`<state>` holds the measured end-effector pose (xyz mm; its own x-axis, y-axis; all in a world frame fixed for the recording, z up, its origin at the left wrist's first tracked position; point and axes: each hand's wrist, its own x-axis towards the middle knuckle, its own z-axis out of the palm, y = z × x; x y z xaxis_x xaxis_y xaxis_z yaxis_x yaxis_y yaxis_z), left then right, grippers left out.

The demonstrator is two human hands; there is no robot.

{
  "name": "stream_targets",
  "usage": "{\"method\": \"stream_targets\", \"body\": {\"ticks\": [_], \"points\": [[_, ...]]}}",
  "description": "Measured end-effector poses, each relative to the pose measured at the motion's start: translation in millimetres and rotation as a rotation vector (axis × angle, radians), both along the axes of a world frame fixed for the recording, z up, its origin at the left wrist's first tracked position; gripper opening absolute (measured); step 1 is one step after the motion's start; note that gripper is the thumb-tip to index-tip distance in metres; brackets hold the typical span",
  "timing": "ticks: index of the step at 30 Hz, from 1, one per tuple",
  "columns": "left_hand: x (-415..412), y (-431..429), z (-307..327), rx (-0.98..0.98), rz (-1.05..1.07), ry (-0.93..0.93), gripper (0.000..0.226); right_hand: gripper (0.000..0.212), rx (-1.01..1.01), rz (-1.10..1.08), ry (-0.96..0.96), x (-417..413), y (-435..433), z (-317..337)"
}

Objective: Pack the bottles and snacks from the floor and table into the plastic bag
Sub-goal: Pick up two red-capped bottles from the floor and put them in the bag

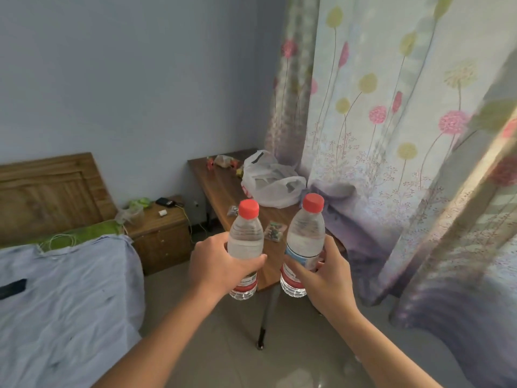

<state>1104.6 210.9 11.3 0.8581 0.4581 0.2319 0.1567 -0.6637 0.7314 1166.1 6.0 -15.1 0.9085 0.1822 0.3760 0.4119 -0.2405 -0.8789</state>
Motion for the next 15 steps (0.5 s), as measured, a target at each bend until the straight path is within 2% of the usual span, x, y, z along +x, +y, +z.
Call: {"method": "stream_targets", "body": {"ticks": [8,15], "points": [[65,75,-1,-0.014,0.033,-0.018,0.046,0.055,-0.017,0.026,0.003,75,84,-6],[158,149,-11,-0.023,0.047,0.002,0.036,0.059,0.017,0.054,0.041,172,160,-25]]}}
